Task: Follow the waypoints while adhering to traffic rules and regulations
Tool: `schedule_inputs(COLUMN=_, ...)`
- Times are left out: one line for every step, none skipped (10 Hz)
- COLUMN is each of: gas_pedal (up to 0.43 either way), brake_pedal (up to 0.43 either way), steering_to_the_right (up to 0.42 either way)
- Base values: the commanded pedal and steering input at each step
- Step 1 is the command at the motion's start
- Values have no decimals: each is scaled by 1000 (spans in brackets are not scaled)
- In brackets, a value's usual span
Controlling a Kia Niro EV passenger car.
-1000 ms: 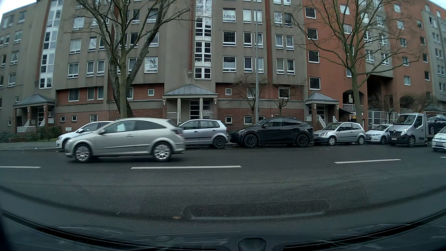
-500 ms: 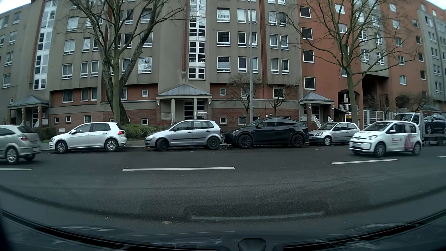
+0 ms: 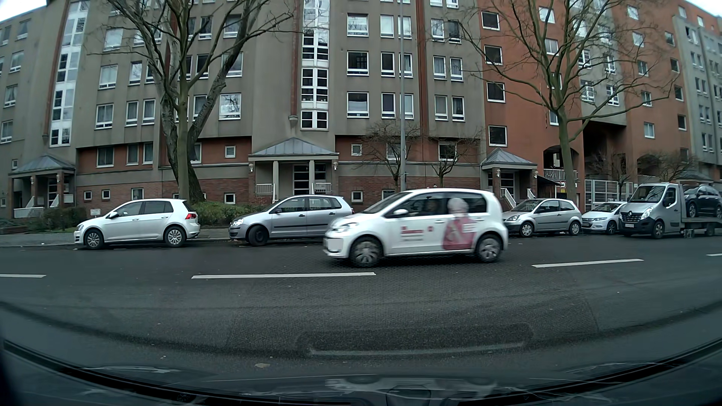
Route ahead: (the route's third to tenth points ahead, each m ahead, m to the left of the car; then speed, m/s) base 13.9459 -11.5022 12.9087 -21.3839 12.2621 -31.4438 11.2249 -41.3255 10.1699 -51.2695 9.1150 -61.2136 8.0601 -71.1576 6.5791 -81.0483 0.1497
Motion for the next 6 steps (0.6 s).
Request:
schedule_inputs(gas_pedal=0, brake_pedal=110, steering_to_the_right=339)
schedule_inputs(gas_pedal=0, brake_pedal=98, steering_to_the_right=338)
schedule_inputs(gas_pedal=0, brake_pedal=98, steering_to_the_right=336)
schedule_inputs(gas_pedal=0, brake_pedal=98, steering_to_the_right=335)
schedule_inputs(gas_pedal=0, brake_pedal=104, steering_to_the_right=334)
schedule_inputs(gas_pedal=0, brake_pedal=110, steering_to_the_right=331)
